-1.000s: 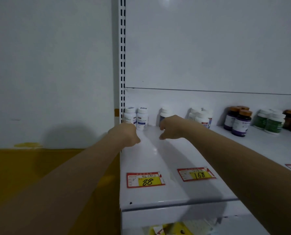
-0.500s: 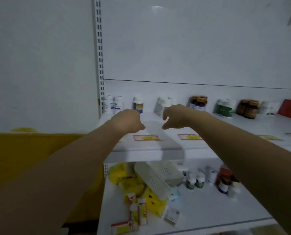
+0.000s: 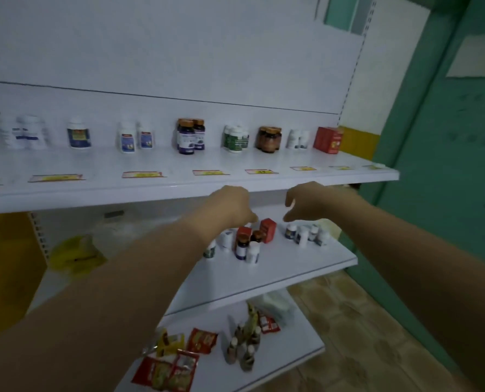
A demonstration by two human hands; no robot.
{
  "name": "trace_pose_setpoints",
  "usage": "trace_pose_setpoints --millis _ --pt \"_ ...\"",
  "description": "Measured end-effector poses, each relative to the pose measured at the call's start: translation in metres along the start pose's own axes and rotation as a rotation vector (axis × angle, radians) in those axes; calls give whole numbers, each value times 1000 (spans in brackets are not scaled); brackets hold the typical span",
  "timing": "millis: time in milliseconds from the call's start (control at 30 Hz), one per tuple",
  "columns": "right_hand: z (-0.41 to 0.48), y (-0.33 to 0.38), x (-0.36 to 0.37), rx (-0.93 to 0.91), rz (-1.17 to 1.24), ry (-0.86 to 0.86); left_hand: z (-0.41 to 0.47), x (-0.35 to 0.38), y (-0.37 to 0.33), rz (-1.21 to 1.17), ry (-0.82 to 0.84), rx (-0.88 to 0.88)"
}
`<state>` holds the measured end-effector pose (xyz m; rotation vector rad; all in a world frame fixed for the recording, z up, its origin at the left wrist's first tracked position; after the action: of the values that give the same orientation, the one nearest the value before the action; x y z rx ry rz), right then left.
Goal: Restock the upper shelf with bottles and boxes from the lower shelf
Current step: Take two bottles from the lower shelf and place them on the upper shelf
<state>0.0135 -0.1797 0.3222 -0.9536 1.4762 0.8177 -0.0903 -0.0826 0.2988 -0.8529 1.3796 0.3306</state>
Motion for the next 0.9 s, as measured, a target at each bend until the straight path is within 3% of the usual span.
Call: trace_pose_setpoints --millis 200,467,633,900 --pt "7 -85 45 107 53 48 39 78 -39 -31 149 -14" --pt "83 -130 115 81 142 153 119 146 2 -34 272 -158" --pt "140 -150 160 45 242 210 159 188 33 -52 274 -319" --pt "240 -179 220 -118 270 228 224 245 41 -145 183 -424"
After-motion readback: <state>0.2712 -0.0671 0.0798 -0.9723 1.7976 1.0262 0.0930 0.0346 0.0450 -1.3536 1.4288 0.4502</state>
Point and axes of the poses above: each hand's wrist, its own z-axis towards the middle knuckle, its own x-axis out of the palm, y = z × x, the point moved 5 cm from there along z, towards the middle knuckle, and after that the axes turned 10 degrees about -x, right-handed, at the moved point
